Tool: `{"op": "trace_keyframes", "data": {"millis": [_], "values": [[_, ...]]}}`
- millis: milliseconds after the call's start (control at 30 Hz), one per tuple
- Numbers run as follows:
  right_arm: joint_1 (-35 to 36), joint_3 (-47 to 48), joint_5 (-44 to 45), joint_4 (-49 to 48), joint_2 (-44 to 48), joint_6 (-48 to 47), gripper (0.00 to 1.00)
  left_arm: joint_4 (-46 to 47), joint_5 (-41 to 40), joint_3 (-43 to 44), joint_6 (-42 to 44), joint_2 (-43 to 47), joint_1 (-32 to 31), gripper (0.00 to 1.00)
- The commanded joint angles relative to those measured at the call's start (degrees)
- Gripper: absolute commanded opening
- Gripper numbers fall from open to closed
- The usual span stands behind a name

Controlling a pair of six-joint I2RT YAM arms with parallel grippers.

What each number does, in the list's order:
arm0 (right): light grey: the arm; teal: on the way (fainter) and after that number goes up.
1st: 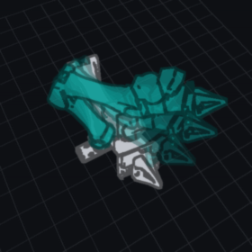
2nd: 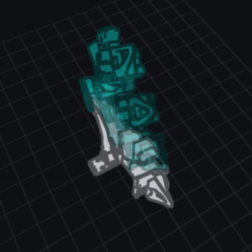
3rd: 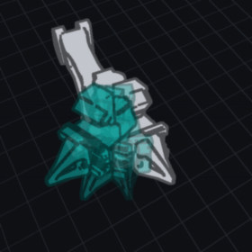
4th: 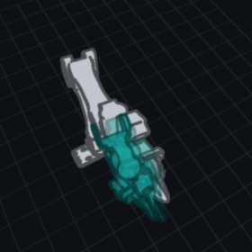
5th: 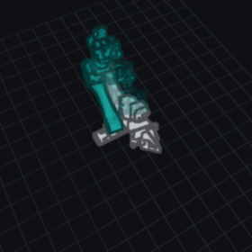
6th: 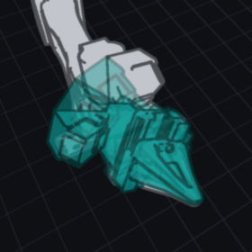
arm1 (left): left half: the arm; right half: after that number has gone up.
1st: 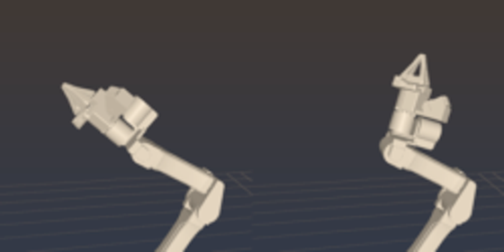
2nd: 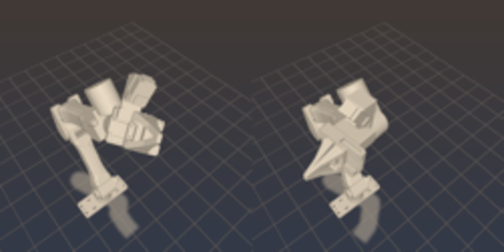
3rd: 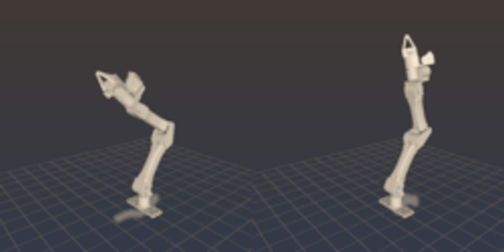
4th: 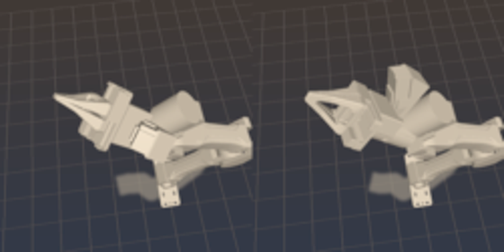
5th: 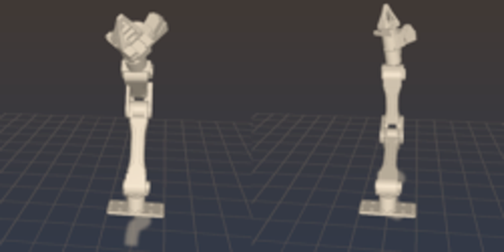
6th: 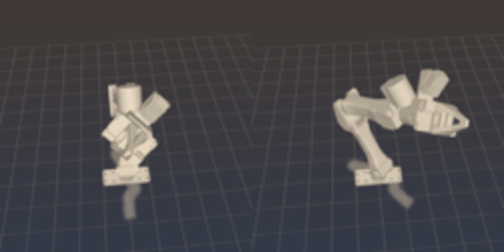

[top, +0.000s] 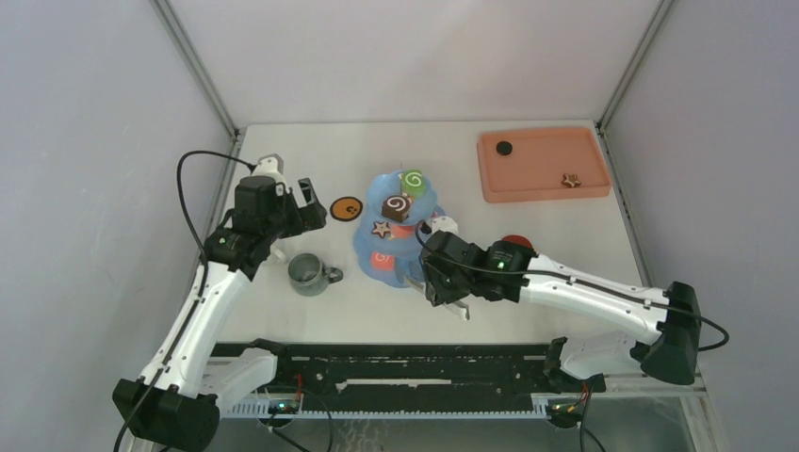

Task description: Serve the afternoon tea

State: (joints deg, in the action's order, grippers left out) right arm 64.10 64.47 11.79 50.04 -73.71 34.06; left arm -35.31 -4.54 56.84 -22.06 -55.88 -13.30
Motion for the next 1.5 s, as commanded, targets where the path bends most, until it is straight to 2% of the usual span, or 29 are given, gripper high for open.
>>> {"op": "trace_keyframes", "data": {"millis": [0, 200, 367, 600, 767, 900, 1133, 1467], "values": [[-0.7, -0.7, 1.6, 1.3, 4.3, 2.5, 0.44, 1.0, -0.9, 2.5, -0.4, -0.3, 0.4, 1.0], [-3.3, -3.1, 4.0, 5.6, 10.4, 3.2, 0.37, 0.9, -1.1, 3.5, 0.1, -0.6, 0.4, 1.0], [-11.9, -4.7, 5.7, 11.1, 18.1, 2.8, 0.34, 0.6, -1.3, 3.8, 0.2, -0.5, 0.5, 1.0], [-26.2, -4.8, 6.3, 11.8, 25.6, -1.8, 0.31, 0.9, -0.9, 3.7, 0.0, -0.5, 0.5, 1.0], [-30.7, -7.1, 6.5, -0.5, 24.1, -5.7, 0.34, 1.4, -0.7, 3.4, -0.1, -0.9, 0.5, 1.0], [-31.2, -10.2, 6.6, -14.7, 19.5, -9.3, 0.35, 0.9, -1.2, 3.5, 0.0, -0.6, 0.5, 1.0], [-32.1, -15.5, 4.4, -31.8, 9.8, -14.7, 0.38, -1.7, -2.9, 4.0, 0.2, -0.5, 1.4, 1.0], [-33.3, -22.7, 2.7, -44.5, 0.9, -17.3, 0.41, -2.9, -3.3, 3.9, -0.5, -0.2, 2.5, 1.0]]}}
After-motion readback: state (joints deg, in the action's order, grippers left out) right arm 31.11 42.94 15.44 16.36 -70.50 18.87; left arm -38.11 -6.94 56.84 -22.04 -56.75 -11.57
